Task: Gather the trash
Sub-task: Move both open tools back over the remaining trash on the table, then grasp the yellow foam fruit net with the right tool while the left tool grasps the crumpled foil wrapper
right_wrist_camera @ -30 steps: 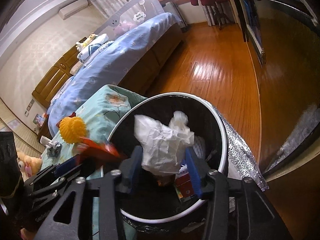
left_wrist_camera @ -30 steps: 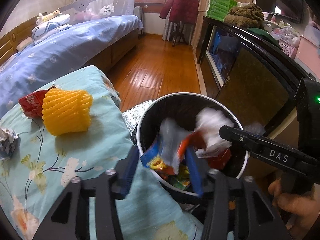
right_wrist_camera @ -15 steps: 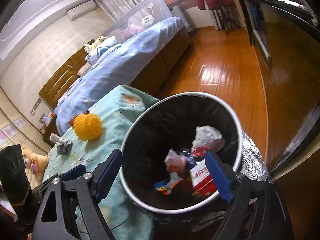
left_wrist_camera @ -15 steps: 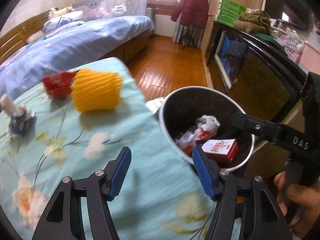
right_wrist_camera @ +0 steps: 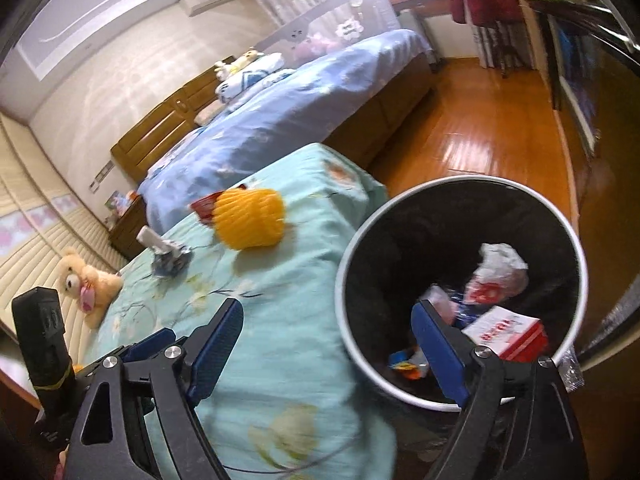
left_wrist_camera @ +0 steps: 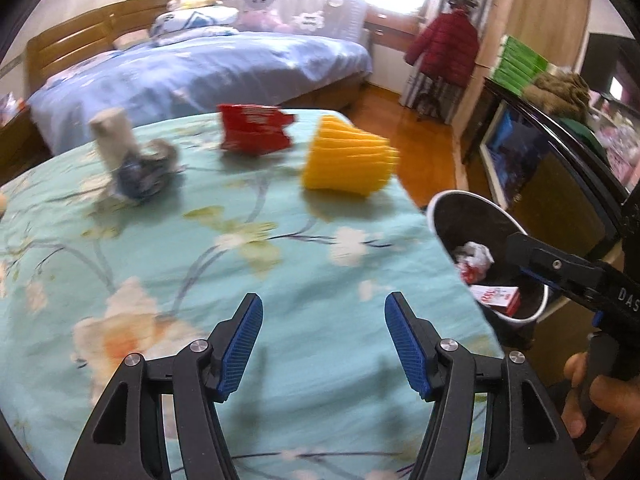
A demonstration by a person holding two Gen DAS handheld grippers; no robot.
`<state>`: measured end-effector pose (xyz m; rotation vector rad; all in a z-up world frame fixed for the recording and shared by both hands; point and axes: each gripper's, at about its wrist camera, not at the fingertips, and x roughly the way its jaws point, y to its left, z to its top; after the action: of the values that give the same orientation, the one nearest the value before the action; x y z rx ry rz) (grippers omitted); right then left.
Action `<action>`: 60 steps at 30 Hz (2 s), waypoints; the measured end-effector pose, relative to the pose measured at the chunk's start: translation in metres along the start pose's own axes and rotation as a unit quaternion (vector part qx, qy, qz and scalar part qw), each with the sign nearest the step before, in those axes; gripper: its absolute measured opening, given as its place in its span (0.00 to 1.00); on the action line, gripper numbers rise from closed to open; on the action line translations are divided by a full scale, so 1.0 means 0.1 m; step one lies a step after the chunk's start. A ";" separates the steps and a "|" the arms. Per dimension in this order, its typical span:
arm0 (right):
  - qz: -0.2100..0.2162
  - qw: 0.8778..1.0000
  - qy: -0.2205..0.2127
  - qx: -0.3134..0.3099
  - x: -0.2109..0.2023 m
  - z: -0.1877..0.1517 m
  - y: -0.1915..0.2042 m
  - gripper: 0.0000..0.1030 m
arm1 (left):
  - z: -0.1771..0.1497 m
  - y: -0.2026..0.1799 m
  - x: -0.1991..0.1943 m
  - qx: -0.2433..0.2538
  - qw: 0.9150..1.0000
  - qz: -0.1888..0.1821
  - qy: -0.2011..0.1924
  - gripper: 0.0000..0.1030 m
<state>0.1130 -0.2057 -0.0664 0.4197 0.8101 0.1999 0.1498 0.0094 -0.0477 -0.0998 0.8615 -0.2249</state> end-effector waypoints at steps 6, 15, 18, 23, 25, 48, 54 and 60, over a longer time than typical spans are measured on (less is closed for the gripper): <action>0.015 1.000 0.016 -0.019 0.17 -0.03 0.24 0.86 | -0.02 0.30 -0.12 -0.030 0.999 0.018 -0.004 0.61; 0.029 0.998 0.029 -0.043 0.41 -0.02 0.49 0.86 | 0.05 0.69 -0.18 -0.062 0.997 0.043 -0.012 0.61; 0.030 0.998 0.030 -0.050 0.50 0.02 0.55 0.86 | 0.10 0.81 -0.15 -0.070 0.996 0.048 -0.013 0.61; 0.032 0.997 0.031 -0.055 0.63 0.12 0.60 0.86 | 0.22 0.95 -0.07 -0.076 0.995 0.057 -0.014 0.61; 0.032 0.997 0.030 -0.057 0.68 0.15 0.61 0.86 | 0.28 0.99 -0.04 -0.076 0.995 0.062 -0.016 0.61; 0.030 0.998 0.037 -0.042 1.19 0.51 0.52 0.82 | 0.82 1.34 0.61 -0.079 0.992 0.093 -0.027 0.59; 0.028 0.997 0.046 -0.053 1.22 0.49 0.52 0.45 | 0.81 1.35 0.74 -0.074 0.994 0.076 -0.007 0.17; 0.030 0.997 0.046 -0.061 1.14 0.40 0.53 0.25 | 0.78 1.34 0.65 -0.070 0.995 0.067 -0.017 0.06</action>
<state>0.2187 -0.1316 -0.0931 0.3213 0.8707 0.3258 0.2707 0.1243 -0.0692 -0.1751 0.8463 -0.0365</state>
